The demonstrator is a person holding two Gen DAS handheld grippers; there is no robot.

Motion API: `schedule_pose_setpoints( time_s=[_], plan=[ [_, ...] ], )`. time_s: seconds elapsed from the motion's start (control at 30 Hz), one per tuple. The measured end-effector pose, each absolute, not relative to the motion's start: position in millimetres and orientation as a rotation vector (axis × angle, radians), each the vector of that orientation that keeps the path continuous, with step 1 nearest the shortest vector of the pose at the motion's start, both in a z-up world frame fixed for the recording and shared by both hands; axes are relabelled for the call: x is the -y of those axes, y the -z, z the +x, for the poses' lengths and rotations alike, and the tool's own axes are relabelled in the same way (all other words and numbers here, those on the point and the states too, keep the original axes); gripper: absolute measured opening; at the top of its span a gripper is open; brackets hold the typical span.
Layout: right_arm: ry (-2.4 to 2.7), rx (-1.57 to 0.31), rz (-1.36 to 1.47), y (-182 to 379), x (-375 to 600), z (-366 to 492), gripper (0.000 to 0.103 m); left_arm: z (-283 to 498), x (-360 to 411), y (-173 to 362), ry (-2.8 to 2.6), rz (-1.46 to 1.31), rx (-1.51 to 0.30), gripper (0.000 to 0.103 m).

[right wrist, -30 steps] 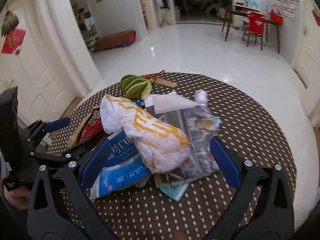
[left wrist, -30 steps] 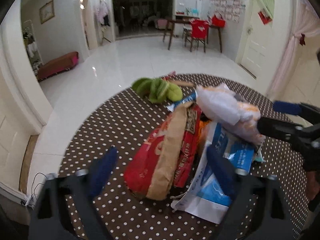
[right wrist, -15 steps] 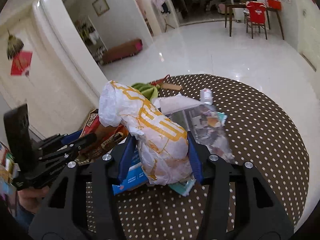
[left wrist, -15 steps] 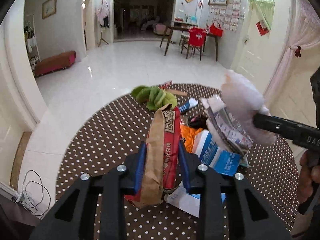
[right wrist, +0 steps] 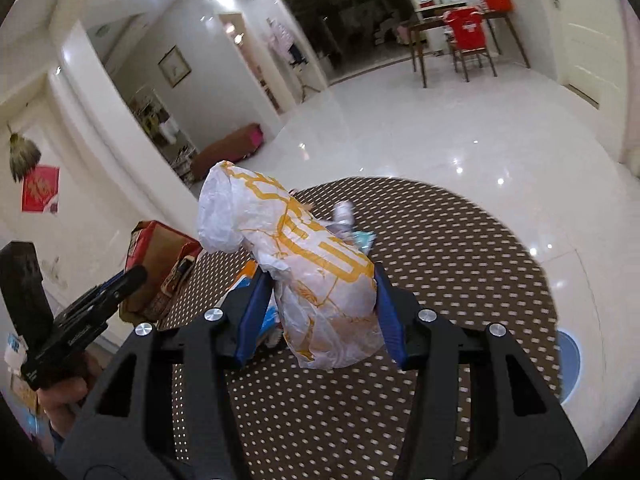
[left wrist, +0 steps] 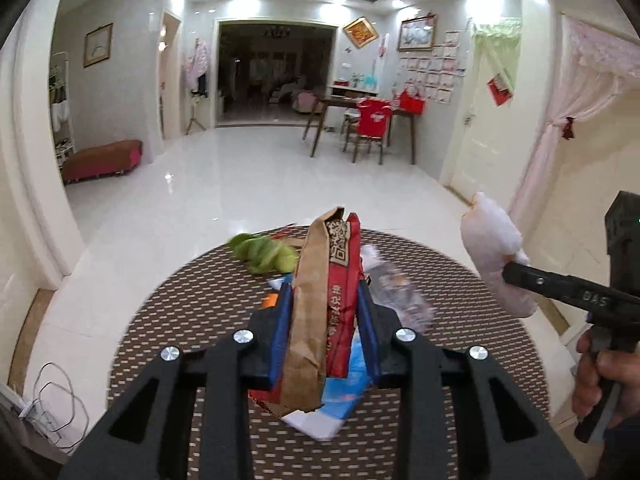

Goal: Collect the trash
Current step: 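Carry both bags to the blue wastebasket and open both tools to drop them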

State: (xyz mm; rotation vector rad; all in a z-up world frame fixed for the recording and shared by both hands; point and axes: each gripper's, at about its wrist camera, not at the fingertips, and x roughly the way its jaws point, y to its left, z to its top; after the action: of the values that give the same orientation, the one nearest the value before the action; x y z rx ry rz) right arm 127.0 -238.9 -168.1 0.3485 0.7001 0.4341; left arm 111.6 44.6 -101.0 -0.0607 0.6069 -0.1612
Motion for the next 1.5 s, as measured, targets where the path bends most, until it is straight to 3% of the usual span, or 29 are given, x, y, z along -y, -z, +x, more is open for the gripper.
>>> schedule_pose_setpoints(
  time_s=[0.37,0.7,1.07,1.5],
  plan=[
    [-0.261,-0.627,0.459,162.7,346.4,92.2,0.050,117.3,58.4,97.6,0.365,-0.051,-0.623,0.031],
    [-0.023,-0.615,0.564,191.1,462.7,58.0,0.050,131.0,163.7,109.8,0.553,0.003,-0.672,0.031],
    [0.150,-0.787,0.703,283.5,543.8,63.9,0.050,169.0,278.9,169.6,0.698,0.059,-0.859,0.031],
    [0.199,-0.886,0.810,346.7,580.2,83.5,0.052,231.1,390.4,264.0,0.723,0.178,-1.108,0.030]
  ],
)
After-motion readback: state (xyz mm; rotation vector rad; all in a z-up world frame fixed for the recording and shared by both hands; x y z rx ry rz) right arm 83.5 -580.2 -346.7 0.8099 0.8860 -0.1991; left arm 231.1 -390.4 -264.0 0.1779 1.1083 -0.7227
